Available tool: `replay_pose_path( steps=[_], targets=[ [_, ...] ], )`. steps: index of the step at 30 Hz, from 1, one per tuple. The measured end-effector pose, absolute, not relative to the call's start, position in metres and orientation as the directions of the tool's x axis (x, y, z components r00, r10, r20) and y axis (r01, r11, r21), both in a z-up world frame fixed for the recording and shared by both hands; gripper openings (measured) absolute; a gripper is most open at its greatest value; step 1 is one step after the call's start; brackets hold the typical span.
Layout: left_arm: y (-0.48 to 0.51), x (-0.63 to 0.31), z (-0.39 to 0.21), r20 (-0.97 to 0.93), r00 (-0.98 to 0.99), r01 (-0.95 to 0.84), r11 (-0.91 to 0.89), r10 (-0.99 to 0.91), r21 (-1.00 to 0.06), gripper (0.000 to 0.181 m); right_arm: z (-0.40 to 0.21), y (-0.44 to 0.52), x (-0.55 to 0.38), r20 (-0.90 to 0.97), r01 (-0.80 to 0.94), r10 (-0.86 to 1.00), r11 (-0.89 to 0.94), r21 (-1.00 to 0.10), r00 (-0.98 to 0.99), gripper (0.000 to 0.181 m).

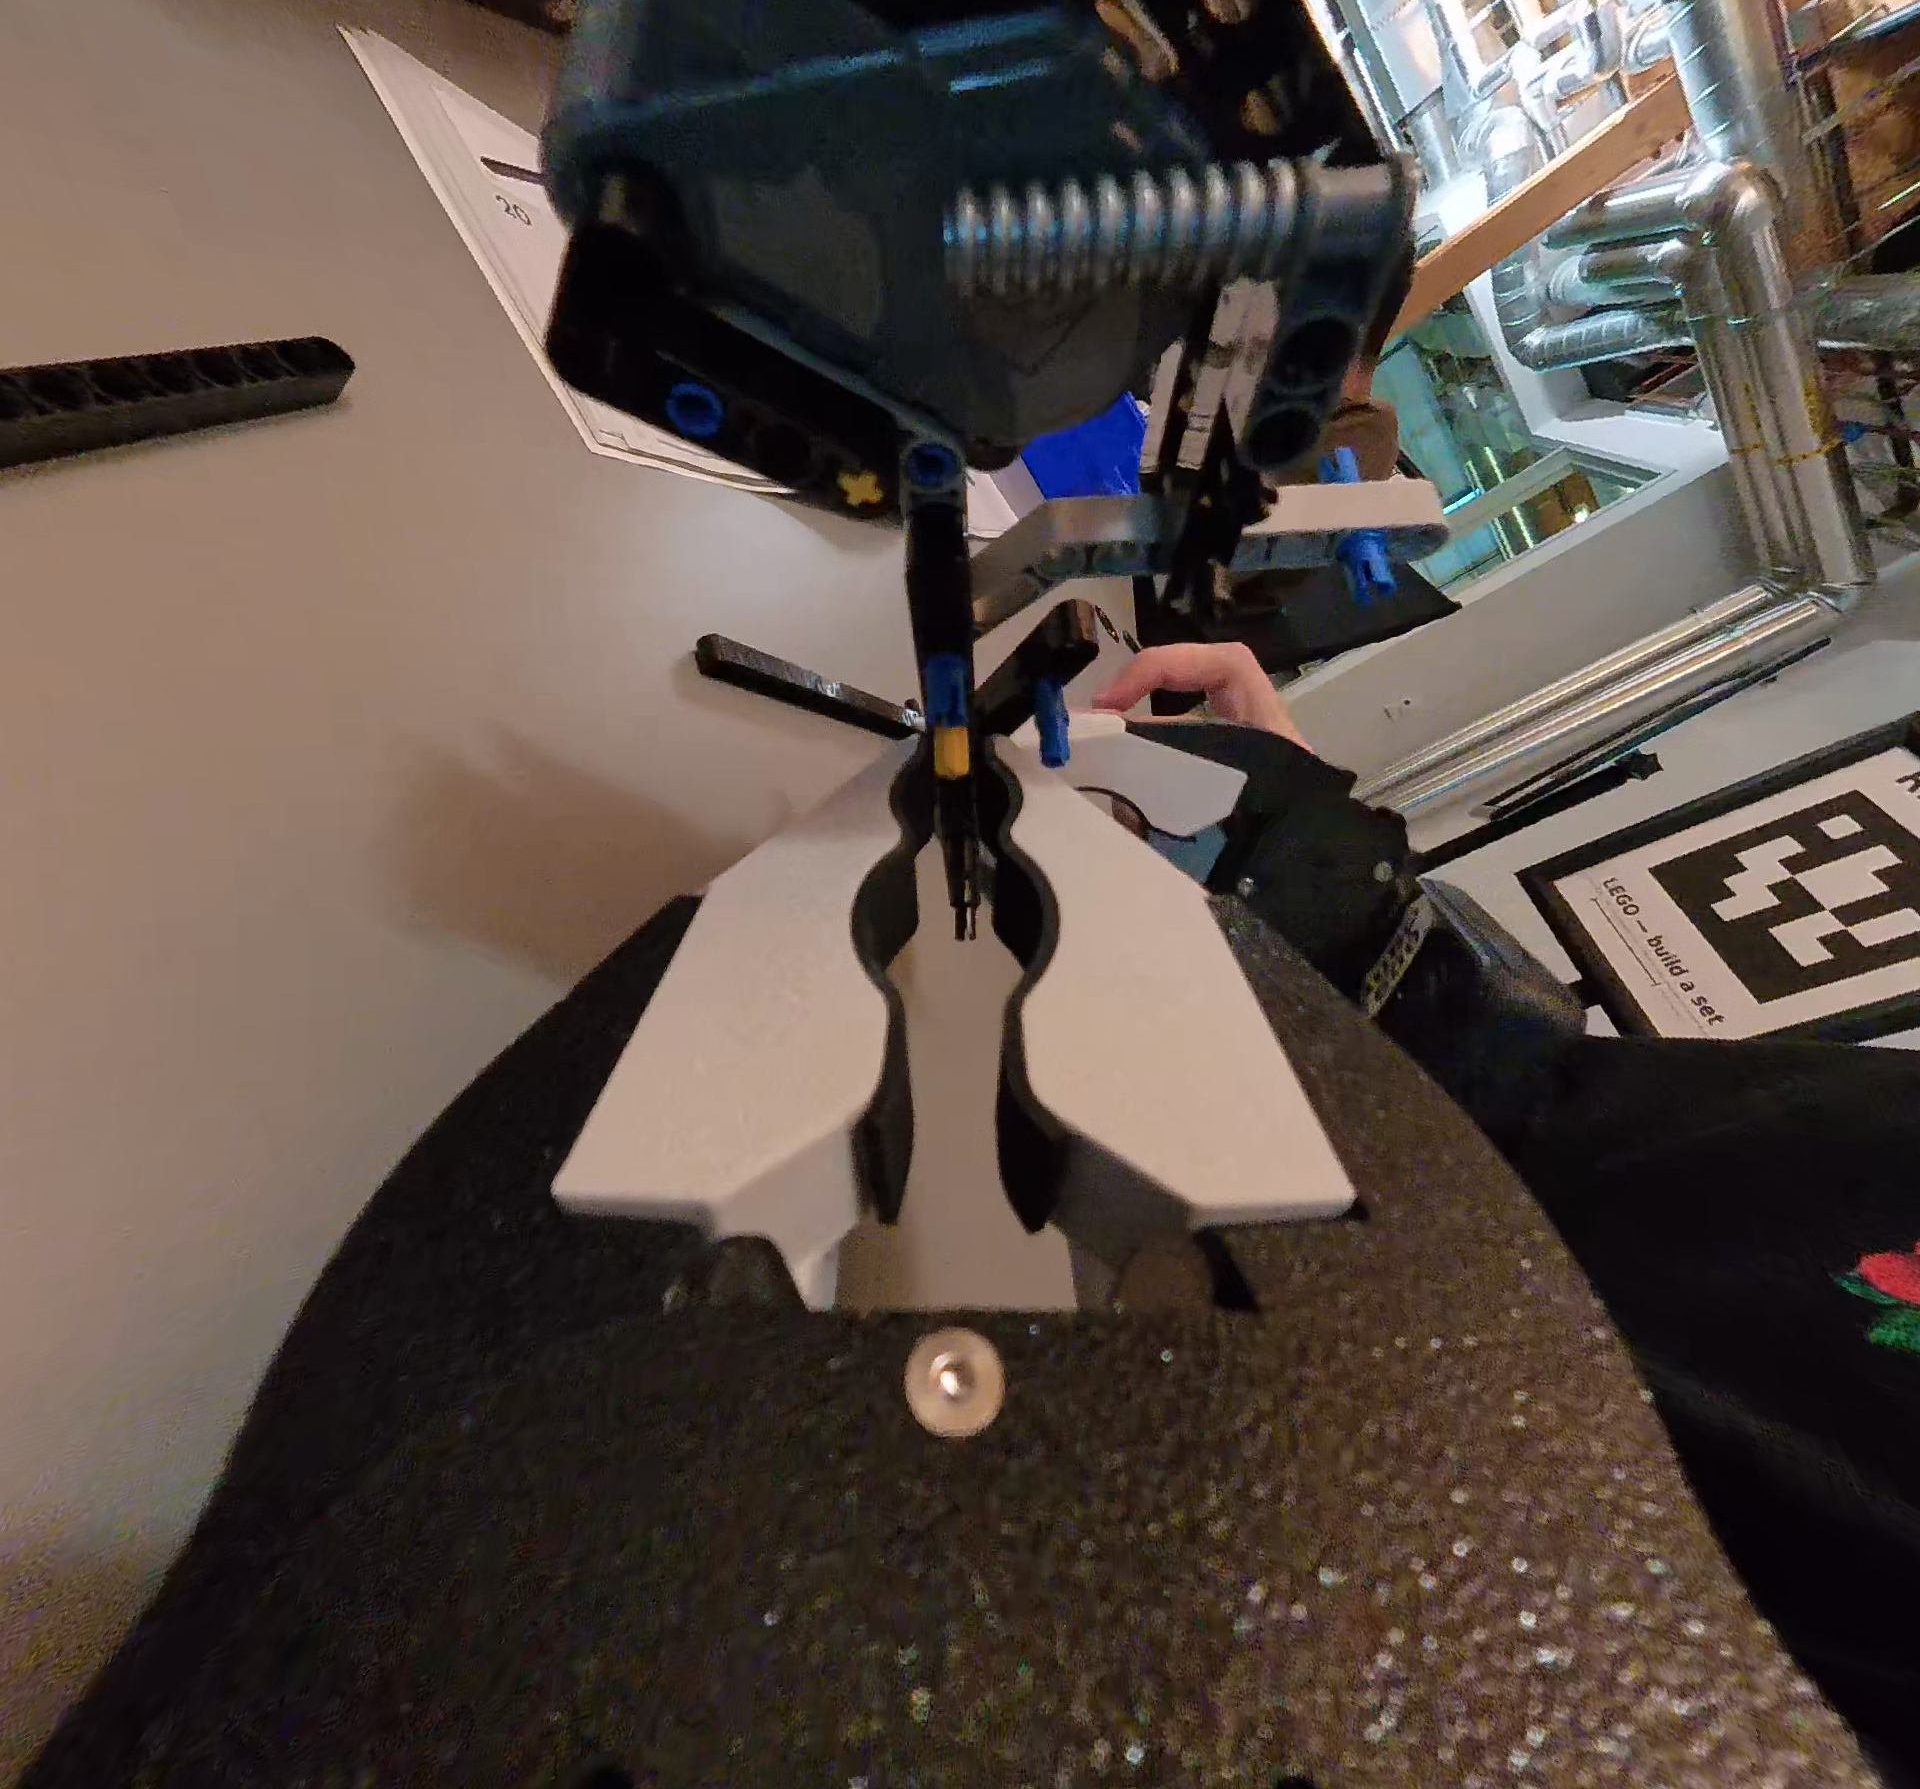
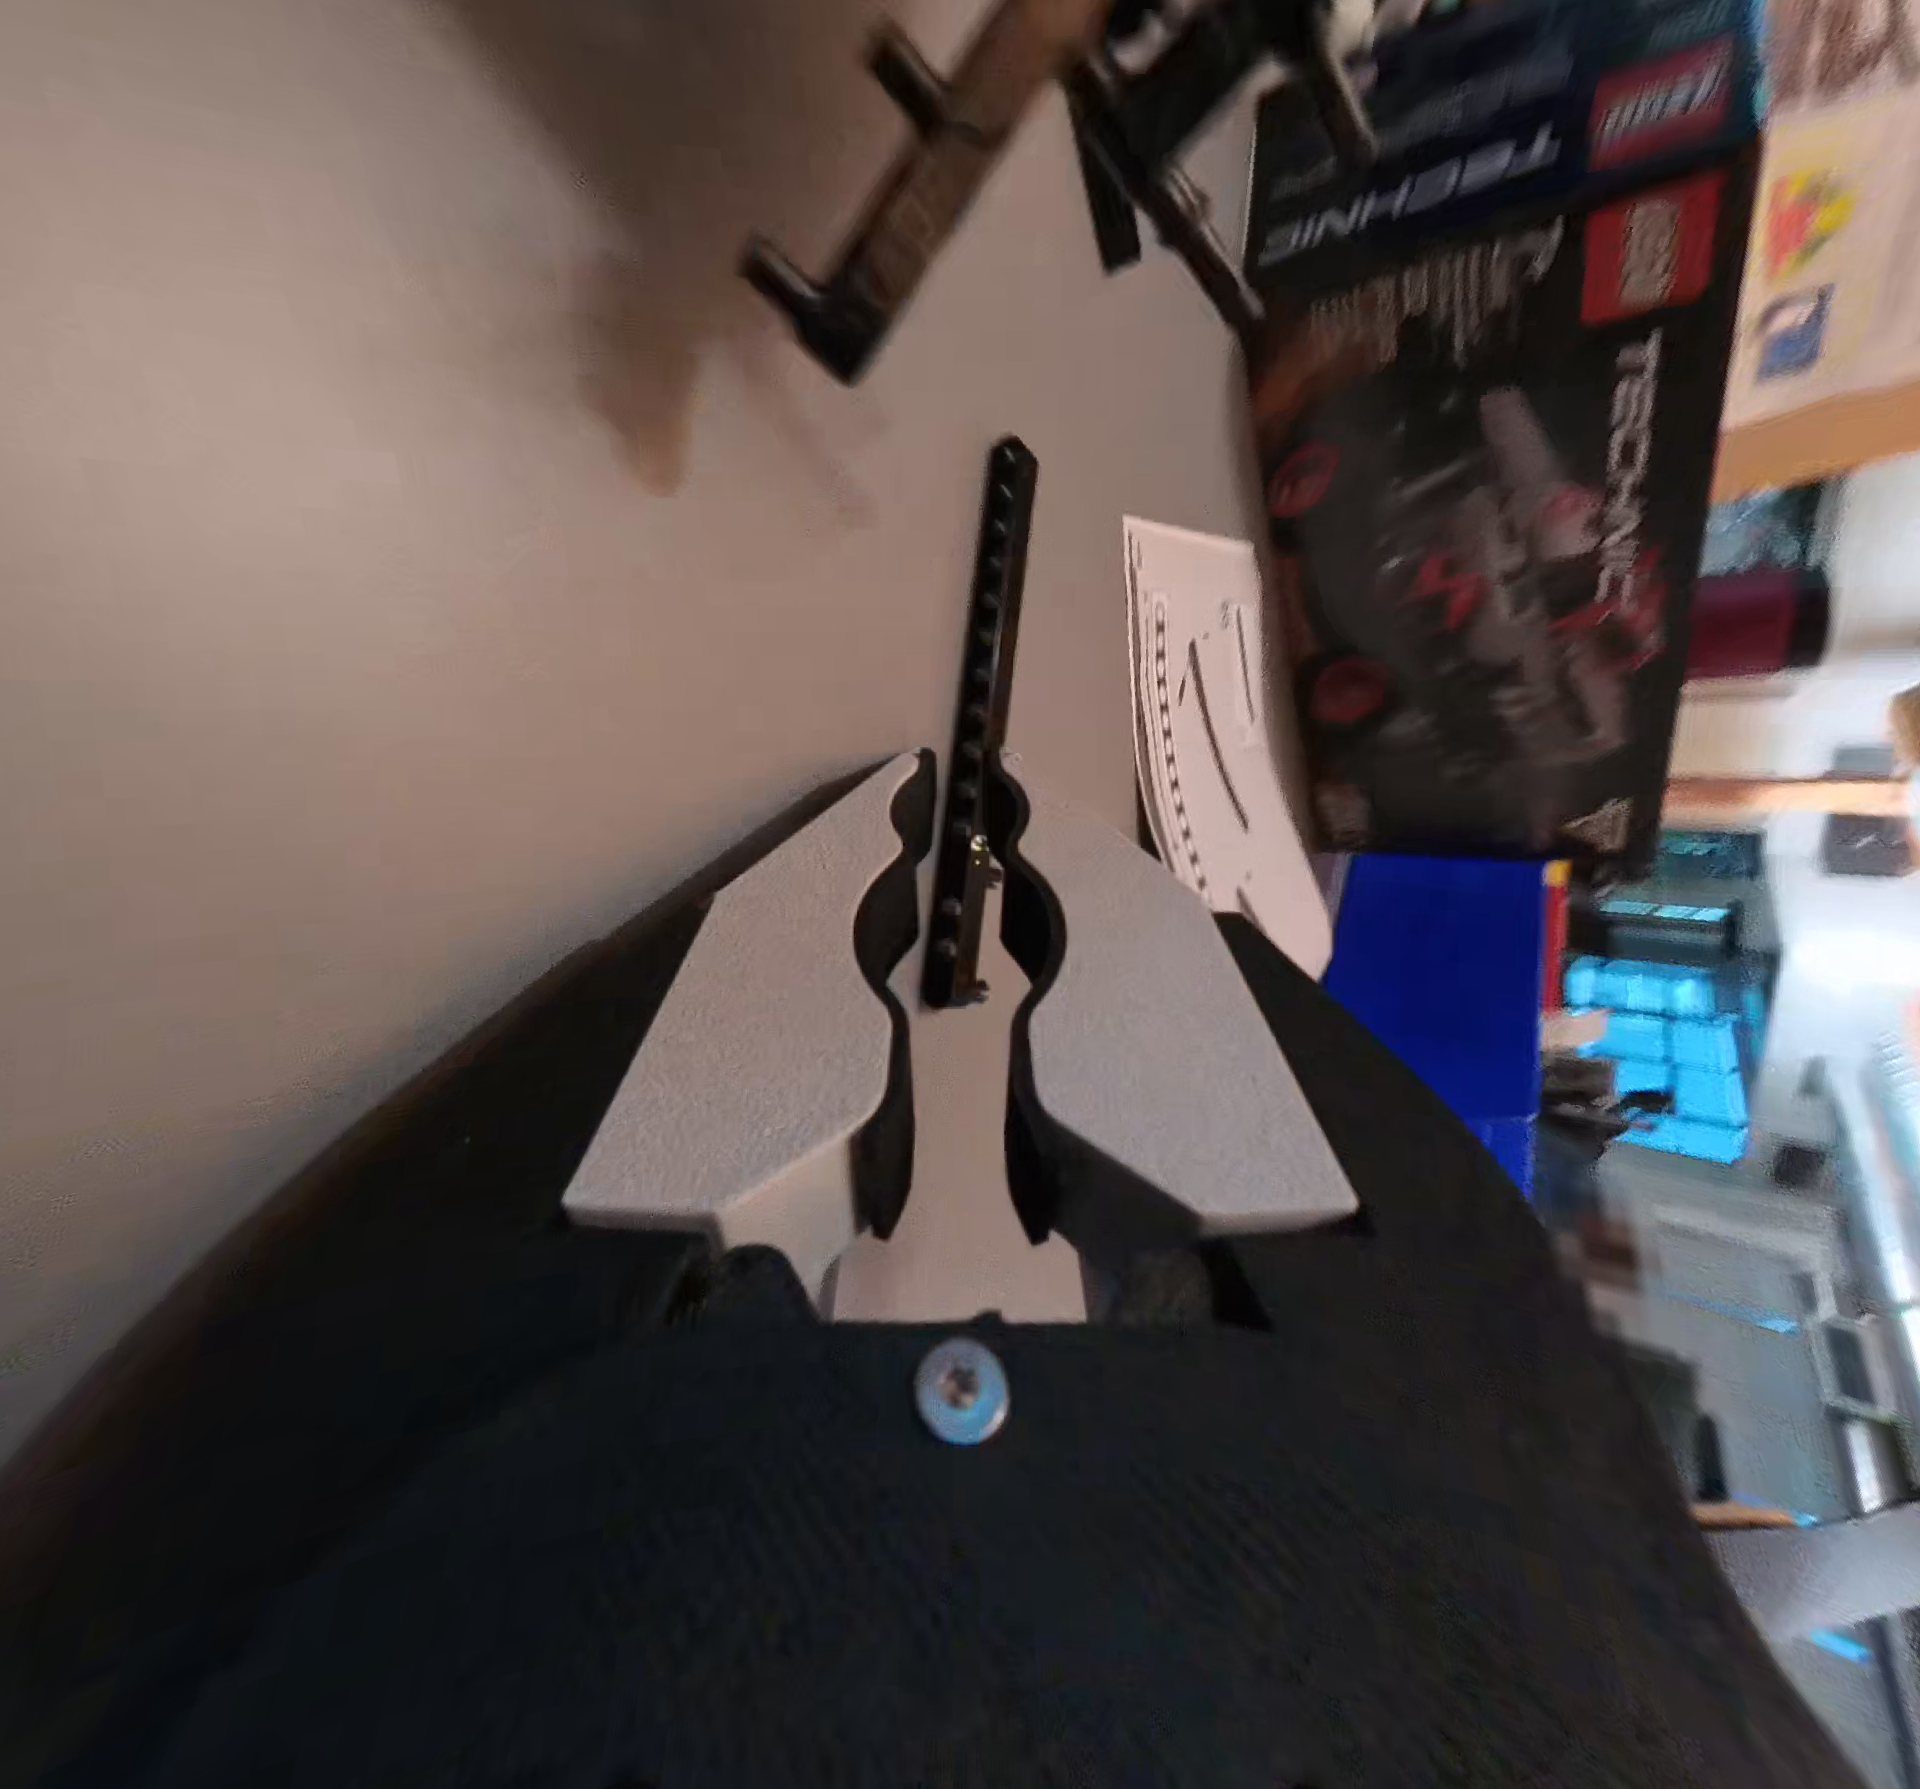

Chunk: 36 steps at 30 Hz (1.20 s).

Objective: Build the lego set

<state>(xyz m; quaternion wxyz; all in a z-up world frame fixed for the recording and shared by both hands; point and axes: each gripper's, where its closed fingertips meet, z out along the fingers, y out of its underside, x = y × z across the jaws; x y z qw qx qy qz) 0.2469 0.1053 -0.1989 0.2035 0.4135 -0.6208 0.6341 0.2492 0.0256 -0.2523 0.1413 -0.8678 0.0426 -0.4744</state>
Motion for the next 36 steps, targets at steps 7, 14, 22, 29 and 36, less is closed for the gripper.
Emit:
replay_pose_path(
  steps=[7,14,22,29,36],
  targets=[
    [0.107,0.248,-0.199,0.777,-0.574,-0.771,-0.149,-0.259,-0.62,0.005,-0.228,0.018,0.242,0.607,-0.057,-0.442,-0.836,-0.546,0.661,0.024],
    [0.103,0.245,-0.199,0.776,-0.579,-0.772,-0.137,-0.25,-0.621,0.005,-0.245,0.005,0.264,-0.043,-0.456,-0.556,-0.633,-0.626,0.83,0.035],
    [0.107,0.248,-0.197,0.776,-0.58,-0.767,-0.155,-0.249,-0.623,0.005,-0.258,0.018,0.259,0.247,-0.154,-0.329,-0.83,-0.536,0.912,0.004],
    [0.112,0.251,-0.195,0.775,-0.579,-0.759,-0.179,-0.251,-0.625,0.005,-0.253,0.02,0.242,0.857,0.269,0.178,-0.962,0.047,0.484,0.006],
    [0.112,0.252,-0.195,0.774,-0.58,-0.757,-0.181,-0.256,-0.627,0.005,-0.246,0.033,0.216,0.825,0.328,0.104,-0.939,-0.102,0.555,0.023]
  ],
)
